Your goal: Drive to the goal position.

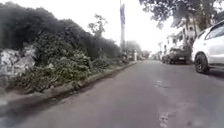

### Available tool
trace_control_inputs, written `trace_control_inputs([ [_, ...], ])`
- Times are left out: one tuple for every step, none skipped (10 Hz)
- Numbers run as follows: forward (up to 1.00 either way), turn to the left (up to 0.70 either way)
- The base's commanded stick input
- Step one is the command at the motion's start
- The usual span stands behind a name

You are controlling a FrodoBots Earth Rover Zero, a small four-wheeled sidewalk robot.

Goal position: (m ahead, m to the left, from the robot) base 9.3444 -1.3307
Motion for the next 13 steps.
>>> trace_control_inputs([
  [1.00, -0.30],
  [1.00, -0.30],
  [1.00, -0.30],
  [1.00, -0.30],
  [1.00, -0.30],
  [1.00, -0.30],
  [1.00, -0.30],
  [1.00, -0.30],
  [1.00, -0.30],
  [1.00, -0.30],
  [1.00, -0.30],
  [1.00, -0.30],
  [1.00, -0.30],
])
